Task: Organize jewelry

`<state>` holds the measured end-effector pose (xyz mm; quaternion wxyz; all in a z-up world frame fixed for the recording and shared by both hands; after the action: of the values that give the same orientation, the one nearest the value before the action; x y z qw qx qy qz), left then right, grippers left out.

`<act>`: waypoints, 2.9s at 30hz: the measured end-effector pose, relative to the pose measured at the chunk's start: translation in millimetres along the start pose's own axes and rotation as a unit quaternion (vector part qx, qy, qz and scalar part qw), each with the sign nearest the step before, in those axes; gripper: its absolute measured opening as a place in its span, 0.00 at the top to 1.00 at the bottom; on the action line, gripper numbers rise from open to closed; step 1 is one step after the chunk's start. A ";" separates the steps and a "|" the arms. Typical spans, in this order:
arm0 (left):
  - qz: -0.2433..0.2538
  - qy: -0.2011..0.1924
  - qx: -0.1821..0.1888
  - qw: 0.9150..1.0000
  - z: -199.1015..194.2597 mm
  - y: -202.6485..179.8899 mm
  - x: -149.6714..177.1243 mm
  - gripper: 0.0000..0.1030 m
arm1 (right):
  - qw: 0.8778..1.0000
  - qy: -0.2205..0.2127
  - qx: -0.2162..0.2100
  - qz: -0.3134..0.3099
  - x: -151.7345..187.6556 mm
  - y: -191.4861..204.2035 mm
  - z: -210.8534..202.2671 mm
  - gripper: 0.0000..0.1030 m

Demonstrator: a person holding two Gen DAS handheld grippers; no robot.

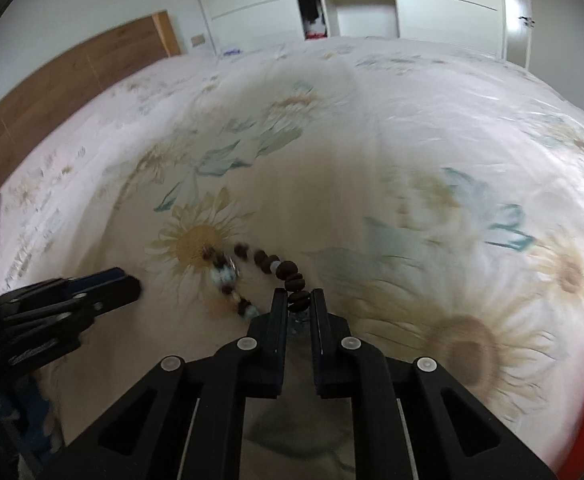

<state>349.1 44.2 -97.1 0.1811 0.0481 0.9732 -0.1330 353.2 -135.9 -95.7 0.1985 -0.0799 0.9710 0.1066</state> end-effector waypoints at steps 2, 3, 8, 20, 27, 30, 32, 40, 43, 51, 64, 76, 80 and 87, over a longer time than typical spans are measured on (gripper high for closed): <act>0.001 0.002 0.000 1.000 3.9 -5.5 -2.8 0.72 | 1.000 -0.006 -0.004 0.006 3.3 -8.7 -8.7 0.90; 0.001 0.002 -0.001 1.000 5.0 -7.8 -3.5 0.72 | 1.000 -0.009 -0.005 0.008 4.3 -11.5 -12.1 0.90; 0.000 0.002 -0.004 1.000 2.0 -12.8 -2.2 0.72 | 0.999 -0.030 -0.018 0.016 9.3 -24.0 -37.7 0.90; -0.005 0.011 -0.025 1.000 -41.5 -14.3 36.9 0.72 | 0.997 -0.078 0.005 0.017 32.1 -45.0 -137.9 0.90; -0.006 0.010 -0.041 0.999 -80.3 -19.5 70.3 0.72 | 0.993 -0.094 0.042 0.051 70.8 -87.5 -194.1 0.90; -0.004 0.006 -0.045 0.999 -97.1 -26.2 82.1 0.72 | 0.992 -0.091 0.058 0.066 88.3 -105.6 -206.8 0.90; -0.002 0.001 -0.049 0.999 -107.7 -29.5 88.5 0.72 | 0.991 -0.089 0.065 0.074 99.2 -116.2 -212.9 0.90; -0.008 -0.008 -0.062 0.998 -142.7 -35.6 120.2 0.72 | 0.987 -0.075 0.094 0.104 139.9 -160.8 -230.3 0.90; -0.008 -0.005 -0.064 0.998 -147.7 -40.3 132.4 0.72 | 0.986 -0.071 0.099 0.110 149.8 -171.8 -234.6 0.90; -0.018 0.011 -0.055 0.998 -144.9 -53.6 158.6 0.72 | 0.982 -0.037 0.114 0.149 174.4 -209.4 -214.0 0.90; -0.002 0.034 -0.036 0.999 -127.2 -105.6 187.6 0.60 | 0.975 0.020 0.129 0.181 229.0 -231.7 -186.6 0.87; 0.021 0.037 -0.037 0.998 -124.8 -145.3 228.9 0.59 | 0.977 -0.011 0.127 0.172 259.7 -201.6 -230.4 0.69; 0.034 0.042 -0.036 0.998 -125.5 -151.2 243.6 0.59 | 0.979 -0.015 0.121 0.162 276.3 -174.9 -237.9 0.60; 0.043 0.047 -0.034 0.997 -131.0 -151.6 257.0 0.58 | 0.979 -0.005 0.113 0.167 312.9 -133.9 -238.9 0.60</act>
<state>44.2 -53.4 -36.6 0.1427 0.0899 0.9816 -0.0892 7.4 -357.4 -30.5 0.1905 0.1065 0.9755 0.0280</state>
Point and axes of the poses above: each gripper's, at about its wrist camera, not at the fingertips, and z roughly the way its jaws point, y to its left, x to its underside, the point moved 5 cm from there along z, roughly the way its jaws point, and after that the axes turned 15 degrees about y, right-handed, at the moved point
